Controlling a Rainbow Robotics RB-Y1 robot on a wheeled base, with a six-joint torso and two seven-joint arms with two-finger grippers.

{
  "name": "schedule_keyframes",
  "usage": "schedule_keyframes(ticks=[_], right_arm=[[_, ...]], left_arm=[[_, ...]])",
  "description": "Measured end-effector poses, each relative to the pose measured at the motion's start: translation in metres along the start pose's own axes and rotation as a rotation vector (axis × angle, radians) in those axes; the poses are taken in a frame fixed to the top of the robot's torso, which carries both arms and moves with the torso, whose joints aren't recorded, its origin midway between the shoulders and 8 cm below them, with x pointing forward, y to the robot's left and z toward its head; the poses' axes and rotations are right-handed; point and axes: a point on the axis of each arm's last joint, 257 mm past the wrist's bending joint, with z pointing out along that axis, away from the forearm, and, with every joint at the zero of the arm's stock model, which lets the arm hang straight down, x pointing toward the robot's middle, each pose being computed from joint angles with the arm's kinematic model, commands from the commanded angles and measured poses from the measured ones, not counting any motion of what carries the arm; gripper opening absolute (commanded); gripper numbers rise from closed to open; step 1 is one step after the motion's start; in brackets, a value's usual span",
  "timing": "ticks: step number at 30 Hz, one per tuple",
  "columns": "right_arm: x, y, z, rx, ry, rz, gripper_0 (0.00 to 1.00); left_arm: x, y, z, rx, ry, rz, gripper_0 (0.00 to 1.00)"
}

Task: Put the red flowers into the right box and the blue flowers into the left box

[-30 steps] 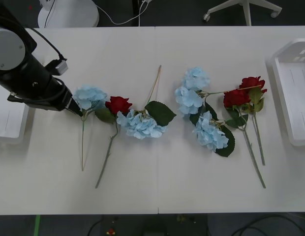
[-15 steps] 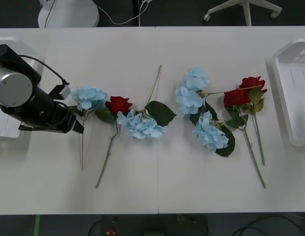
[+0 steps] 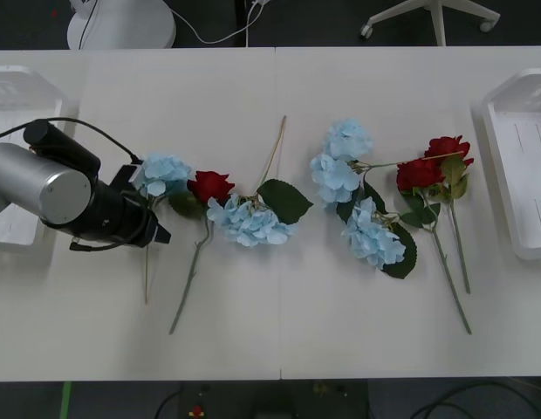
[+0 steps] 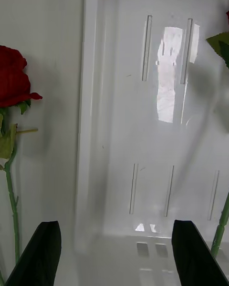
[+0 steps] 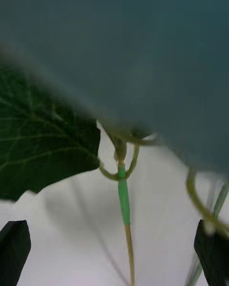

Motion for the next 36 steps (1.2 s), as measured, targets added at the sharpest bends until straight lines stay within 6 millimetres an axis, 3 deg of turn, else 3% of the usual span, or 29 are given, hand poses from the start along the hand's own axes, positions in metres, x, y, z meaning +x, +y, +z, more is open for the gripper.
schedule_keyframes(ticks=[3,7,8,9,12,18,21,25,31,36], right_arm=[[0.013,0.013,0.013,-0.002,0.047,-0.046,0.66],[0.023,0.034,0.044,0.014,0.062,-0.043,0.67],[0.025,0.039,0.052,0.024,0.062,-0.021,0.67],[0.028,0.045,0.060,0.032,0.068,0.006,0.67],[0.036,0.066,0.077,0.027,0.090,0.048,0.67],[0.033,0.103,0.094,-0.015,0.088,0.085,0.67],[0.032,0.113,0.099,-0.017,0.089,0.142,0.67],[0.036,0.112,0.107,0.032,0.095,0.102,0.67],[0.040,0.117,0.116,0.066,0.098,0.074,0.67],[0.042,0.123,0.123,0.075,0.099,0.054,0.67]], left_arm=[[0.011,0.002,0.014,-0.007,0.017,0.003,0.99],[0.021,0.006,0.023,-0.019,0.043,0.000,0.24],[0.022,0.006,0.024,-0.021,0.044,0.001,0.18],[0.022,0.006,0.024,-0.023,0.043,0.003,0.00],[0.022,0.007,0.024,-0.024,0.043,0.005,0.00],[0.021,0.007,0.024,-0.028,0.041,0.007,0.00],[0.021,0.008,0.024,-0.028,0.040,0.008,0.00],[0.012,0.006,0.021,-0.027,0.025,0.016,0.00],[-0.028,-0.004,0.004,-0.027,-0.040,0.076,0.00],[-0.073,-0.003,-0.029,-0.018,-0.119,0.052,0.00]])
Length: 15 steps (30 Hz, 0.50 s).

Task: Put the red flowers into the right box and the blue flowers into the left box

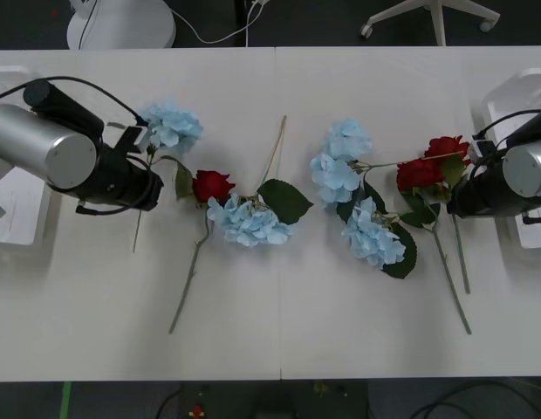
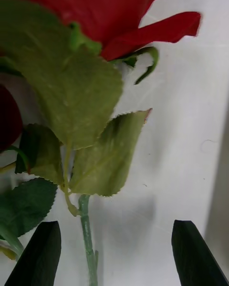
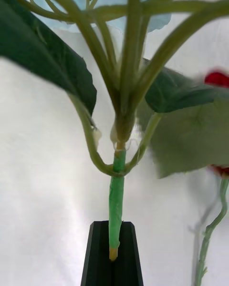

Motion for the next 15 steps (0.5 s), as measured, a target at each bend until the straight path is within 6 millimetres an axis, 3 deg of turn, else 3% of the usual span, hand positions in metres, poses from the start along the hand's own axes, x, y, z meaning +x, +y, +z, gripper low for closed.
schedule_keyframes(ticks=[9,12,13,14,15], right_arm=[[-0.003,0.022,0.013,-0.038,-0.025,0.013,0.67],[-0.002,0.023,0.019,-0.039,-0.029,0.023,0.66],[-0.002,0.023,0.020,-0.039,-0.030,0.025,0.56],[-0.001,0.023,0.021,-0.039,-0.028,0.028,0.34],[-0.001,0.023,0.022,-0.039,-0.028,0.029,0.24]], left_arm=[[-0.060,0.070,-0.096,-0.002,-0.127,-0.222,0.00],[-0.067,0.108,-0.128,-0.064,-0.170,-0.270,0.00],[-0.067,0.124,-0.138,-0.103,-0.177,-0.278,0.00],[-0.066,0.140,-0.148,-0.145,-0.183,-0.283,0.00],[-0.065,0.155,-0.158,-0.185,-0.188,-0.286,0.00]])
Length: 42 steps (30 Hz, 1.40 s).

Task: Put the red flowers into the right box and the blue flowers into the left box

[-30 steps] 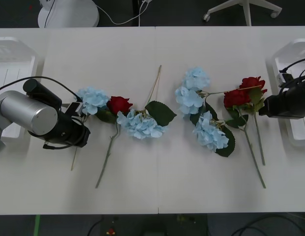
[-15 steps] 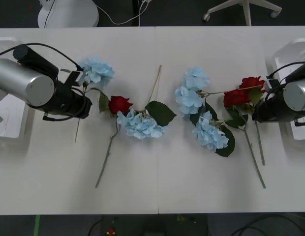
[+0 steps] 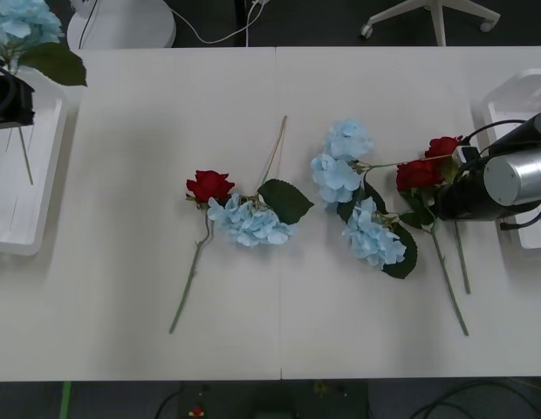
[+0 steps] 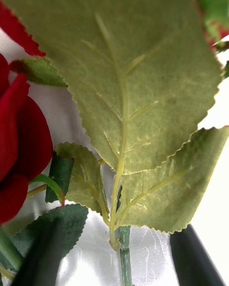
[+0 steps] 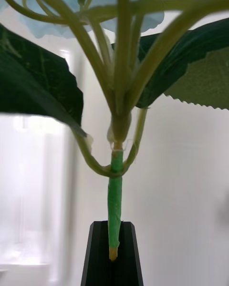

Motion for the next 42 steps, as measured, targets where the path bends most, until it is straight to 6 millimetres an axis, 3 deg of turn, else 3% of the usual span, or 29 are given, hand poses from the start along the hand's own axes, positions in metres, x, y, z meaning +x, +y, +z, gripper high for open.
schedule_keyframes(ticks=[2,3,8,13,16,19,24,28,32,34,36,42], right_arm=[[0.000,0.000,0.000,0.000,0.000,0.000,0.02],[0.000,0.000,0.000,0.000,0.000,0.000,0.00],[0.000,0.000,0.000,0.001,0.000,0.002,0.00],[0.000,0.000,0.000,0.000,-0.001,0.034,0.00],[-0.002,0.004,-0.002,-0.020,0.001,0.052,0.00],[-0.007,0.011,-0.011,-0.059,0.021,0.090,0.00],[-0.029,0.009,-0.041,-0.105,0.036,0.156,0.00],[-0.054,-0.024,-0.080,-0.084,0.029,0.157,0.00],[-0.076,-0.066,-0.117,-0.044,-0.017,0.027,0.00],[-0.082,-0.087,-0.134,-0.023,-0.035,-0.011,0.00],[-0.087,-0.107,-0.149,0.002,-0.052,-0.003,0.00],[-0.099,-0.182,-0.179,0.137,-0.112,-0.023,0.00]], left_arm=[[-0.007,0.030,-0.010,-0.071,-0.012,-0.004,0.00],[-0.008,0.044,-0.014,-0.102,-0.013,-0.013,0.00],[-0.010,0.120,-0.013,-0.231,-0.030,-0.108,0.00],[0.010,0.188,0.007,-0.318,-0.031,-0.210,0.00],[0.025,0.217,0.015,-0.359,-0.007,-0.152,0.00],[0.032,0.229,0.022,-0.397,0.016,-0.023,0.00],[0.051,0.223,0.048,-0.460,0.081,0.146,0.00],[0.070,0.214,0.067,-0.472,0.130,0.219,0.00],[0.080,0.212,0.075,-0.471,0.148,0.217,0.02],[0.083,0.213,0.077,-0.471,0.155,0.213,0.83],[0.084,0.214,0.077,-0.473,0.157,0.212,1.00],[0.080,0.210,0.075,-0.467,0.152,0.210,1.00]])
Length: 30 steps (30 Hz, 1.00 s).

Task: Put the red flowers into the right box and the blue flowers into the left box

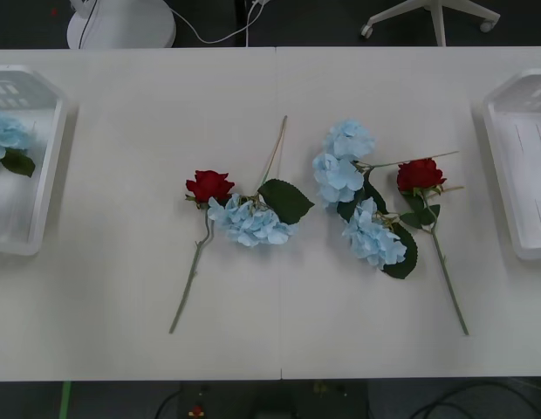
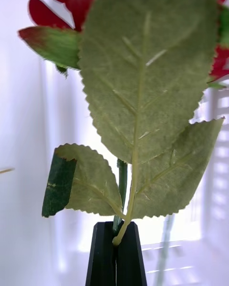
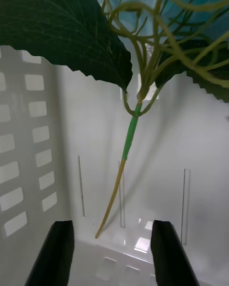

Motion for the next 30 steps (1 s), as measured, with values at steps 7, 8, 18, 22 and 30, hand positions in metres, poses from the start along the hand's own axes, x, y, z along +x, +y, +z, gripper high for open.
schedule_keyframes(ticks=[7,8,18,22,30], right_arm=[[-0.001,-0.079,0.014,0.181,-0.072,0.003,0.00],[-0.002,-0.087,0.016,0.203,-0.085,0.007,0.00],[0.004,-0.091,0.045,0.294,-0.094,-0.050,0.00],[0.007,-0.075,0.062,0.269,-0.101,-0.046,0.00],[0.001,-0.070,0.071,0.276,-0.139,-0.059,0.28]], left_arm=[[-0.017,-0.033,-0.066,0.194,0.058,-0.096,1.00],[-0.022,-0.040,-0.079,0.231,0.056,-0.099,1.00],[-0.040,-0.149,-0.163,0.520,0.012,0.070,1.00],[-0.039,-0.194,-0.187,0.590,-0.049,0.149,1.00],[0.000,-0.283,-0.196,0.658,-0.049,0.163,1.00]])
